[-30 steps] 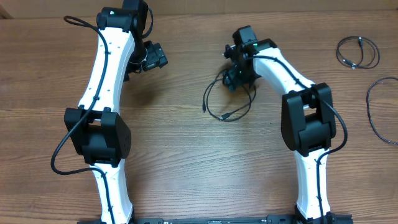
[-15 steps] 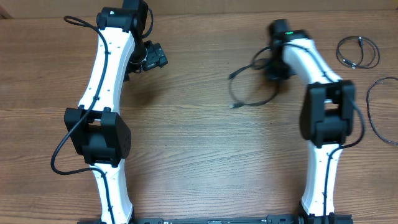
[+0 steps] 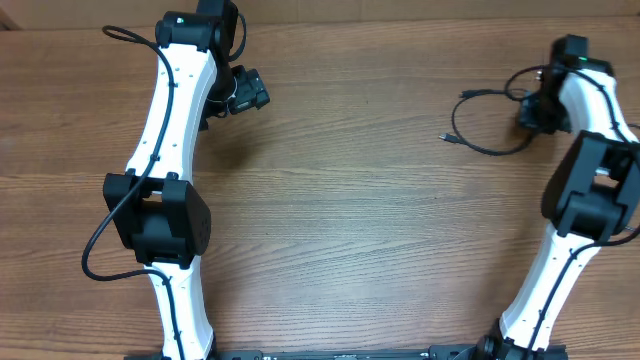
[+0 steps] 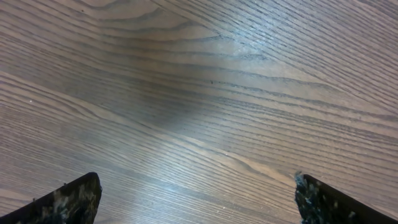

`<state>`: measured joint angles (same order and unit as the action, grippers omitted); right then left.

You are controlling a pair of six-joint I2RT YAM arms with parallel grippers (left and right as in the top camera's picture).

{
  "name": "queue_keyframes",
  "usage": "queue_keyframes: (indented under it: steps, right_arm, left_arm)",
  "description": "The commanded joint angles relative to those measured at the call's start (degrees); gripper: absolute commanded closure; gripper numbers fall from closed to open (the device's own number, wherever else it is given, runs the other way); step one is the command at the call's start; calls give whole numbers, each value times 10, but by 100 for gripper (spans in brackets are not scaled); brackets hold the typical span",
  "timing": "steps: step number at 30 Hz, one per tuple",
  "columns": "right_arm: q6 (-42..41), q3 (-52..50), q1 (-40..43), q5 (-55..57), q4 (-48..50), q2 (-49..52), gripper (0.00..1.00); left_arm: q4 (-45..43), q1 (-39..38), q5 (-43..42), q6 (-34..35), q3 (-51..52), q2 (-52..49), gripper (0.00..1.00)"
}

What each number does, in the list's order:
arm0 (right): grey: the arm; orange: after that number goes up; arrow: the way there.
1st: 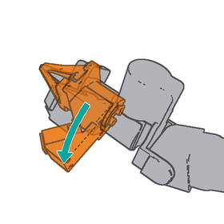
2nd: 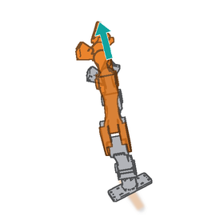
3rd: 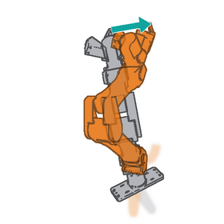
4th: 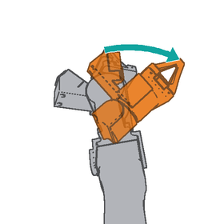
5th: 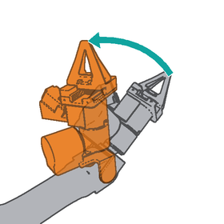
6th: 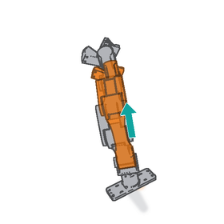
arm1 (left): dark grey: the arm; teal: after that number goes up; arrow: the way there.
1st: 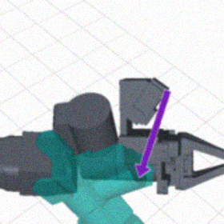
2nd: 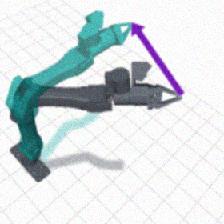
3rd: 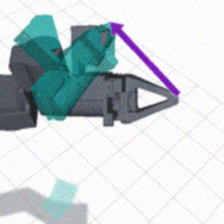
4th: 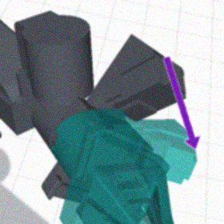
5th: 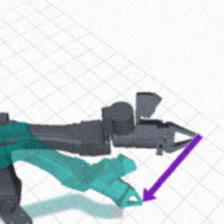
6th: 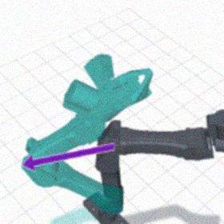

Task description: Untangle cables

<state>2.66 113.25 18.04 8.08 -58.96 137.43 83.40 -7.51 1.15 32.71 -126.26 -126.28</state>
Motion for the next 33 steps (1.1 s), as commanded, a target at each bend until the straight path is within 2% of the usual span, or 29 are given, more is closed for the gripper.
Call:
queue_keyframes:
  steps: [1, 2, 5, 7, 8, 9, 14, 18, 25, 30, 33]
  right_arm:
    - [30, 5, 16, -88, -4, 8, 89]
    - [18, 13, 18, -105, -12, 6, 67]
    - [10, 59, 19, -148, -54, 1, 62]
    - [10, 111, 19, -158, -90, -5, 50]
    - [6, 138, 19, -163, -108, -10, 29]
    - [1, 166, 19, -170, -128, -16, 2]
    - [4, 288, 20, -243, -243, -72, 0]
    - [45, 297, 20, -351, -305, -156, 0]
    - [45, 293, 20, -379, -381, -296, 0]
    - [43, 198, 20, -377, -381, -429, 0]
    - [54, 72, 20, -377, -365, -535, 0]
  left_arm:
    - [2, -2, 5, 7, -5, 6, 1]
    - [2, -2, 5, 7, -5, 6, 1]
    - [2, -2, 5, 7, -5, 6, 0]
    - [2, -2, 5, 7, -5, 6, 0]
    - [2, -2, 5, 7, -5, 6, 0]
    - [2, -2, 5, 7, -5, 6, 0]
    - [2, -2, 5, 7, -5, 6, 0]
    - [2, -2, 5, 7, -5, 6, 0]
    - [2, -2, 5, 7, -5, 6, 0]
    - [2, -2, 5, 7, -5, 6, 1]
    - [2, -2, 5, 7, -5, 6, 1]
